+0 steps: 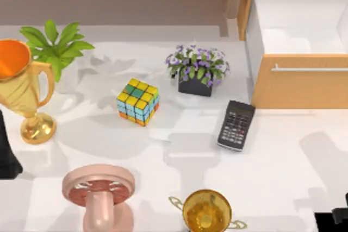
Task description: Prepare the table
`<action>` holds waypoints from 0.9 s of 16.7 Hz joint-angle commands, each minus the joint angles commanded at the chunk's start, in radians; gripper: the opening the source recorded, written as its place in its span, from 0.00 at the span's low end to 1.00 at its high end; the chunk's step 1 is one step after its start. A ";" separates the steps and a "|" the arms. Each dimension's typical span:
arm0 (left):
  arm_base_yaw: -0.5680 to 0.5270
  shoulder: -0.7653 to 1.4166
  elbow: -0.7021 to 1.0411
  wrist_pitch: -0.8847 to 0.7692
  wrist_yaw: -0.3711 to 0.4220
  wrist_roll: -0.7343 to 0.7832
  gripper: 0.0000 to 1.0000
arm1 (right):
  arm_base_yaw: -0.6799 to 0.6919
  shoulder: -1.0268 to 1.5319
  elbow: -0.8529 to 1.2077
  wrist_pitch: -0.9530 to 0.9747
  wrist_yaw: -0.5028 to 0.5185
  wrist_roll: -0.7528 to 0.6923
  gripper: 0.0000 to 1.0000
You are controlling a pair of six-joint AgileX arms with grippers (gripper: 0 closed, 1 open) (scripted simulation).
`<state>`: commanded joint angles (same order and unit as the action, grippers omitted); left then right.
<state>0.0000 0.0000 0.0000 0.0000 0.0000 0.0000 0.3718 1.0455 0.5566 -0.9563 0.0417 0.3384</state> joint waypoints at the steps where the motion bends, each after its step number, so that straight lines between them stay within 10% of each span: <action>1: 0.000 0.000 0.000 0.000 0.000 0.000 1.00 | 0.005 -0.015 -0.028 0.002 0.000 0.008 0.00; 15: 0.000 0.000 0.000 0.000 0.000 0.000 1.00 | 0.013 -0.042 -0.070 0.005 -0.001 0.025 0.00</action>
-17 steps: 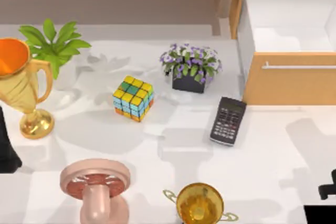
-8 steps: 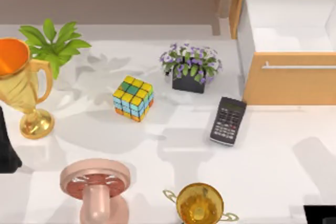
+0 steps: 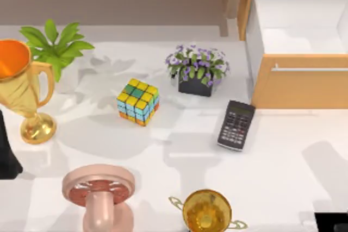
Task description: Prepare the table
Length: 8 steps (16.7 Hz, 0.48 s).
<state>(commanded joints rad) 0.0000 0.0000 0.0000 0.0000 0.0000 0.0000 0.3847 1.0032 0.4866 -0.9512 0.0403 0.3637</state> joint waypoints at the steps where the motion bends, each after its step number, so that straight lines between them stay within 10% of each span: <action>1: 0.000 0.000 0.000 0.000 0.000 0.000 1.00 | 0.000 -0.001 0.004 0.000 0.000 0.000 0.00; 8: 0.000 0.000 0.000 0.000 0.000 0.000 1.00 | 0.003 -0.014 0.036 0.012 -0.003 0.003 0.00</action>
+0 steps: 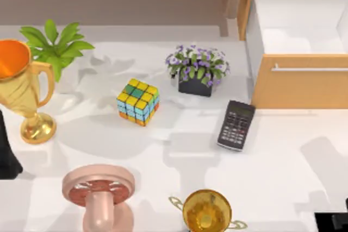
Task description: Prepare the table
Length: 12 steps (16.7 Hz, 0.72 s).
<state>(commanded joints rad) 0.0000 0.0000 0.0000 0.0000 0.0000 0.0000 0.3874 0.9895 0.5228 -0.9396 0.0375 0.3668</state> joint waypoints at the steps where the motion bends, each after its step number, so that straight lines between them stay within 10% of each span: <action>1: 0.000 0.000 0.000 0.000 0.000 0.000 1.00 | 0.000 -0.002 0.005 0.003 0.000 0.000 0.00; 12: 0.000 0.000 0.000 0.000 0.000 0.000 1.00 | -0.002 -0.028 0.021 0.045 0.002 -0.003 0.00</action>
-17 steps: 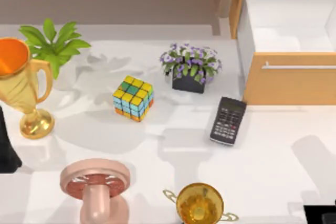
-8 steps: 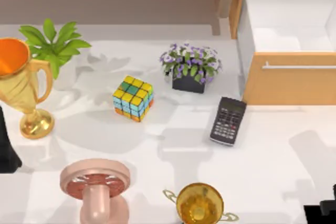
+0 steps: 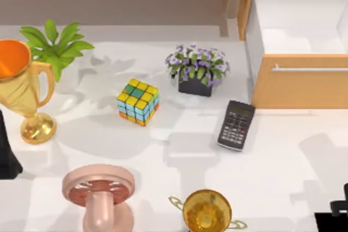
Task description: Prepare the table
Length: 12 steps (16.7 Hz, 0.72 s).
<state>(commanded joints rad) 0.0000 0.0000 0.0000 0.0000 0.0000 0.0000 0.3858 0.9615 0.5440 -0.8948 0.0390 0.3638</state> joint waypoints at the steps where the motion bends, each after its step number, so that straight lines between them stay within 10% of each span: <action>1: 0.000 0.000 0.000 0.000 0.000 0.000 1.00 | 0.000 0.000 -0.004 0.003 0.001 0.000 0.00; 12: 0.000 0.000 0.000 0.000 0.000 0.000 1.00 | 0.000 0.063 -0.100 -0.001 0.002 -0.003 0.00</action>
<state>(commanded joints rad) 0.0000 0.0000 0.0000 0.0000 0.0000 0.0000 0.3857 1.0249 0.4443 -0.8955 0.0409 0.3608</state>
